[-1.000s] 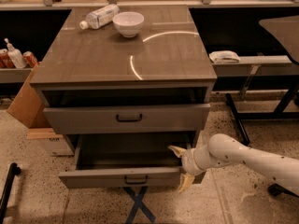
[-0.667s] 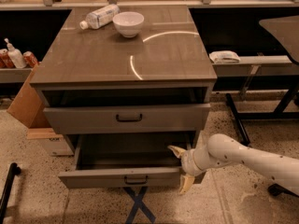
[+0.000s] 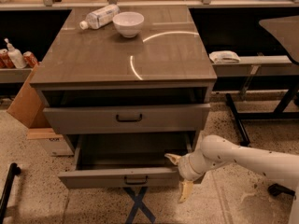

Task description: Open middle drawer

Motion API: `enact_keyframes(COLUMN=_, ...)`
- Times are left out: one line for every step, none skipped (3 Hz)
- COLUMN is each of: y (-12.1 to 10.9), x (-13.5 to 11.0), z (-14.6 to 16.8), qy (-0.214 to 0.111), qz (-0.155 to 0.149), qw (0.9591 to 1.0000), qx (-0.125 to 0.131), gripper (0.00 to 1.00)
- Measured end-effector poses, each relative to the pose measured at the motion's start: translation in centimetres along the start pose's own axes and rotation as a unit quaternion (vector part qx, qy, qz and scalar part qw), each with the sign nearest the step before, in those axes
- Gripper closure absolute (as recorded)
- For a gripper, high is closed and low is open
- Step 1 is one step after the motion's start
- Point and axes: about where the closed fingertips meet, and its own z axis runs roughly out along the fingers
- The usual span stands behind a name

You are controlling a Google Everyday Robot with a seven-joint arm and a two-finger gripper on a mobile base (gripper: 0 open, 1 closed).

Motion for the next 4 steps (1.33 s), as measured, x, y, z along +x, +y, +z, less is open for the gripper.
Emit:
enact_keyframes(y=1.4, x=-0.1, z=0.4, qy=0.007, qz=0.007, qw=0.9998, qx=-0.018, gripper=0.18)
enact_keyframes(y=2.9, x=-0.2, z=0.6, qy=0.015, qz=0.016, qw=0.9991, qx=-0.035, gripper=0.41)
enact_keyframes(y=3.2, x=-0.3, z=0.5, qy=0.015, qz=0.017, qw=0.999, qx=-0.038, gripper=0.66)
enact_keyframes(y=5.2, x=-0.9, z=0.4, qy=0.014, qz=0.024, qw=0.9983, qx=-0.05, gripper=0.89)
